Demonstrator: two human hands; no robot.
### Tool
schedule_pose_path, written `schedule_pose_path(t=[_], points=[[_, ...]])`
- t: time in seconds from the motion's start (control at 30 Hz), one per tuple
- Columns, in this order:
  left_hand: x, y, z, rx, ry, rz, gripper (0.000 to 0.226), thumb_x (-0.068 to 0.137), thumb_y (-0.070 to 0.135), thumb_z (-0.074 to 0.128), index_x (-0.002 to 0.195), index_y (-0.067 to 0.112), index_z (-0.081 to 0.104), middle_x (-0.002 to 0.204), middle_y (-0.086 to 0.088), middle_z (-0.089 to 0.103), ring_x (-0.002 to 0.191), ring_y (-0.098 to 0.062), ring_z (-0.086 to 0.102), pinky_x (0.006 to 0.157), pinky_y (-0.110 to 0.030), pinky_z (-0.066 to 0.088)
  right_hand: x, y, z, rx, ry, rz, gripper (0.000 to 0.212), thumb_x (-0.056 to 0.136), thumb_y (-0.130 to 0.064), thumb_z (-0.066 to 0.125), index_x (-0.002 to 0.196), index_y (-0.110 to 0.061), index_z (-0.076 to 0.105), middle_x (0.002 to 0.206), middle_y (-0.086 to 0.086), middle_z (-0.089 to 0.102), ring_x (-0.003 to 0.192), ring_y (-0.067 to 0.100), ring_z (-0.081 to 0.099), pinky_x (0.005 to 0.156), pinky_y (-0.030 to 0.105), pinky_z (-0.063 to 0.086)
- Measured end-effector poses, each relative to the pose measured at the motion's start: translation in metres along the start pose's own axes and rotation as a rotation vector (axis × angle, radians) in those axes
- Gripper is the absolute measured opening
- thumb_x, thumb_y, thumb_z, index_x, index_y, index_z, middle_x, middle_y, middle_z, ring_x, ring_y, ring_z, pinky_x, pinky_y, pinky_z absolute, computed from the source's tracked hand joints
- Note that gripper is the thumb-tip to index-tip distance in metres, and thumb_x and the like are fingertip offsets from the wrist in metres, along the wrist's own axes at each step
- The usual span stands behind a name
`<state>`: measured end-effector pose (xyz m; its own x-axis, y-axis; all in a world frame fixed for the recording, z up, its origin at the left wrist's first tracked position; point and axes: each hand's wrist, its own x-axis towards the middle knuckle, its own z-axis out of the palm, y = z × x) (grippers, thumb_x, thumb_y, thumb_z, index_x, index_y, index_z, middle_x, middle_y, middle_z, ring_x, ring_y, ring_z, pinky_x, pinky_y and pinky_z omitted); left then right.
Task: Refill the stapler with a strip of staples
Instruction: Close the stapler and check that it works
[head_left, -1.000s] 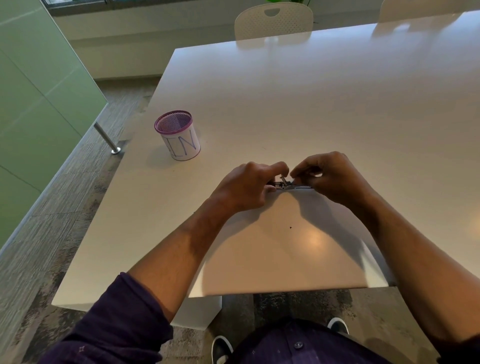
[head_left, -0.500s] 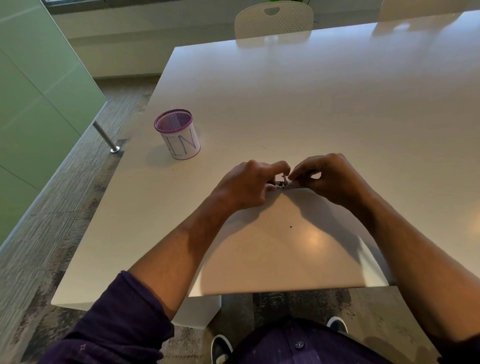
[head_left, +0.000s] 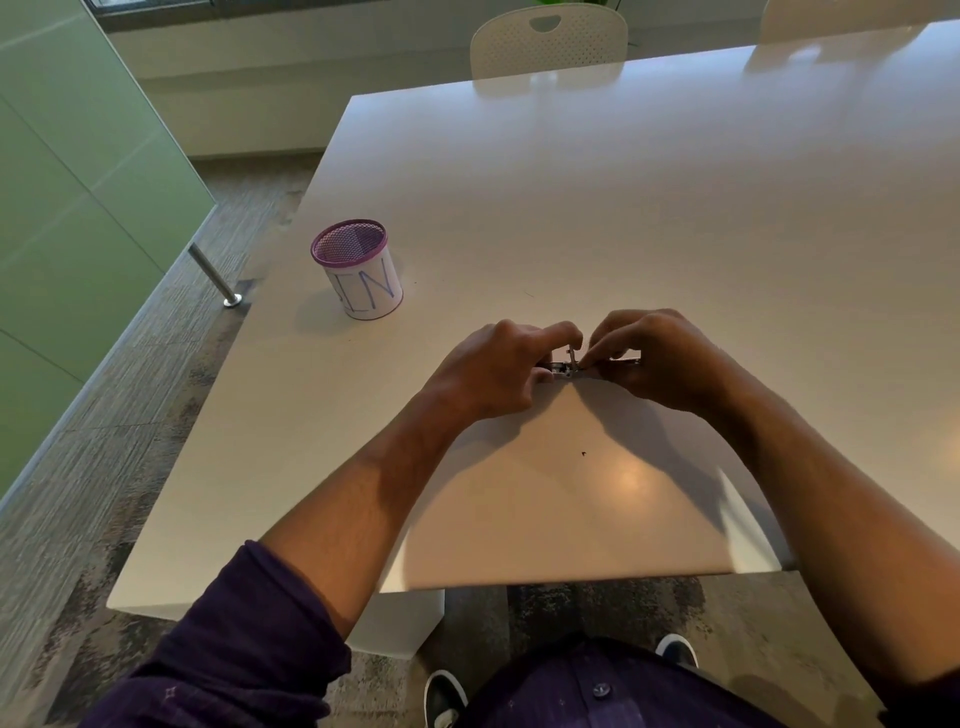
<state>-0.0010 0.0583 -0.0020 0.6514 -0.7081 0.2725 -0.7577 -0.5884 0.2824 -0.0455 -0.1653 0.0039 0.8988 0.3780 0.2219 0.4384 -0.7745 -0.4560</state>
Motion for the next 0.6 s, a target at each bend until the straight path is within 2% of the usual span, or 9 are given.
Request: schedule_pose_path(t=[0.17, 0.23, 0.33, 0.5, 0.6], points=[[-0.001, 0.0, 0.001, -0.01, -0.005, -0.004, 0.051, 0.084, 0.007, 0.074, 0.127, 0.026, 0.053, 0.095, 0.002, 0.077, 0.076, -0.027, 0.071, 0.066, -0.042, 0.061, -0.011, 0.013, -0.021, -0.116, -0.04, 0.033, 0.011, 0.08, -0.036, 0.077, 0.09, -0.031, 0.078, 0.099, -0.012, 0.06, 0.086, 0.006, 0.059, 0.076, 0.029, 0.056], [-0.001, -0.001, 0.001, -0.009, -0.002, 0.005, 0.049, 0.084, 0.008, 0.074, 0.126, 0.025, 0.053, 0.093, 0.003, 0.077, 0.074, -0.027, 0.07, 0.065, -0.042, 0.061, -0.018, 0.019, -0.035, -0.156, -0.025, 0.1, 0.017, 0.077, -0.043, 0.08, 0.086, -0.029, 0.077, 0.099, -0.014, 0.058, 0.085, 0.004, 0.059, 0.077, 0.035, 0.057], [0.0, -0.002, 0.002, -0.007, -0.007, 0.02, 0.048, 0.085, 0.007, 0.073, 0.125, 0.025, 0.055, 0.094, 0.002, 0.076, 0.075, -0.027, 0.069, 0.065, -0.042, 0.06, -0.024, 0.025, -0.047, -0.154, 0.0, 0.167, 0.03, 0.073, -0.049, 0.082, 0.095, -0.029, 0.074, 0.101, -0.014, 0.061, 0.082, 0.005, 0.063, 0.077, 0.041, 0.058], [0.002, -0.003, 0.006, 0.022, -0.016, 0.107, 0.053, 0.086, 0.009, 0.073, 0.134, 0.028, 0.058, 0.095, -0.003, 0.072, 0.073, -0.025, 0.064, 0.061, -0.041, 0.059, -0.022, 0.018, -0.036, -0.134, -0.089, 0.197, 0.051, 0.076, -0.041, 0.085, 0.122, -0.03, 0.066, 0.109, -0.012, 0.068, 0.087, 0.005, 0.065, 0.081, 0.04, 0.059], [0.002, -0.006, 0.013, 0.114, -0.057, 0.17, 0.061, 0.087, 0.005, 0.069, 0.139, 0.035, 0.057, 0.1, -0.006, 0.062, 0.076, -0.021, 0.056, 0.056, -0.038, 0.055, -0.019, 0.016, -0.027, -0.162, -0.094, 0.165, 0.052, 0.078, -0.037, 0.084, 0.126, -0.03, 0.064, 0.11, -0.012, 0.07, 0.089, 0.008, 0.066, 0.079, 0.04, 0.06]])
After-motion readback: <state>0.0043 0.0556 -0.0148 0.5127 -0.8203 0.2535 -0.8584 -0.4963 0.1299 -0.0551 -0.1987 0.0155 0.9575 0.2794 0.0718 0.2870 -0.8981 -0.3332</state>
